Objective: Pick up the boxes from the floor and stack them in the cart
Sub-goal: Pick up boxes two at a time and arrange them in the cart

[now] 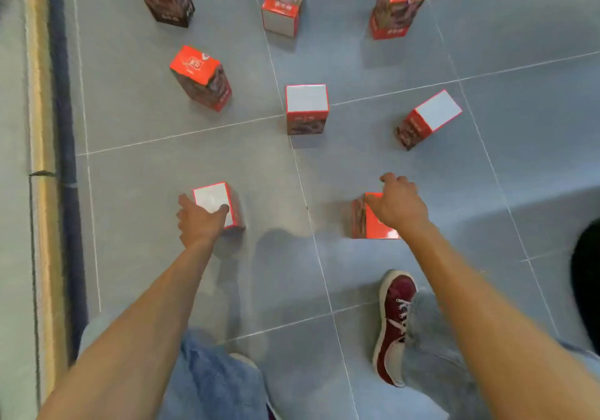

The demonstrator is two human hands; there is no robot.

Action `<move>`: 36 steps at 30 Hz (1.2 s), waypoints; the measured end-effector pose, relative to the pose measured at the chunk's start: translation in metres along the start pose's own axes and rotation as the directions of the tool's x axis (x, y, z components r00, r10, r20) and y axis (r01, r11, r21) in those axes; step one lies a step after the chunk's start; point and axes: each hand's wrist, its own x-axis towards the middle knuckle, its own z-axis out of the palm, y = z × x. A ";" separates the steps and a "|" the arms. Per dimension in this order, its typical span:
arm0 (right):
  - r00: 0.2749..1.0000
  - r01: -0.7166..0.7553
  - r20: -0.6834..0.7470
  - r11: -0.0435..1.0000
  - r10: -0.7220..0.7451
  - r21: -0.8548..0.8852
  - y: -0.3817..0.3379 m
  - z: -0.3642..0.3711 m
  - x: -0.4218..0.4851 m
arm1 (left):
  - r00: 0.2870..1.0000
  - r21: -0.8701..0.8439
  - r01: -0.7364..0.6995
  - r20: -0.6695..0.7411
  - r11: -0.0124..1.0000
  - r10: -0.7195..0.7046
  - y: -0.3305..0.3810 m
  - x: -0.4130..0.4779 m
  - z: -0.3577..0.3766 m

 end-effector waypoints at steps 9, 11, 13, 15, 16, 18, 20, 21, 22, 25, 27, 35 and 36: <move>0.998 -0.065 -0.010 0.998 0.065 0.025 0.010 0.051 0.034 | 0.999 0.003 0.031 -0.009 1.000 -0.031 -0.019 0.045 0.045; 0.997 -0.070 -0.025 0.997 0.070 0.014 0.015 0.060 0.033 | 0.999 0.026 0.027 -0.020 0.999 -0.027 -0.021 0.045 0.048; 0.996 -0.069 -0.048 0.998 0.069 0.010 0.019 0.067 0.034 | 0.999 0.045 0.021 -0.026 0.999 -0.020 -0.021 0.045 0.050; 0.994 -0.077 -0.075 0.997 0.078 0.015 0.023 0.072 0.034 | 1.000 0.059 0.016 -0.028 0.998 -0.015 -0.019 0.045 0.049; 0.993 -0.078 -0.085 0.997 0.079 0.015 0.024 0.074 0.033 | 1.000 0.065 0.009 -0.030 0.998 -0.007 -0.019 0.045 0.048; 0.990 -0.086 -0.108 0.996 0.087 0.015 0.029 0.077 0.032 | 0.999 0.092 -0.029 -0.041 0.995 0.033 -0.018 0.042 0.047; 0.985 -0.112 -0.128 0.993 0.116 0.036 0.033 0.082 0.032 | 0.992 0.139 -0.106 -0.054 0.985 0.114 -0.014 0.032 0.044; 0.980 -0.129 -0.146 0.991 0.133 0.039 0.035 0.085 0.033 | 0.986 0.161 -0.149 -0.056 0.976 0.160 -0.011 0.027 0.044; 0.974 -0.150 -0.169 0.988 0.154 0.036 0.036 0.088 0.033 | 0.978 0.183 -0.192 -0.050 0.964 0.204 -0.009 0.021 0.044; 0.933 -0.223 -0.266 0.970 0.242 0.100 0.037 0.103 0.032 | 0.942 0.250 -0.329 0.018 0.910 0.336 -0.002 0.008 0.041; 0.905 -0.254 -0.300 0.949 0.301 0.186 0.037 0.113 0.033 | 0.915 0.279 -0.400 0.074 0.873 0.396 0.004 -0.001 0.038; 0.867 -0.353 -0.232 0.873 0.441 0.337 0.040 0.135 0.046 | 0.840 0.293 -0.541 0.138 0.789 0.525 0.008 -0.039 0.029; 0.860 -0.354 -0.241 0.867 0.449 0.351 0.040 0.136 0.048 | 0.834 0.293 -0.550 0.142 0.782 0.534 0.008 -0.042 0.028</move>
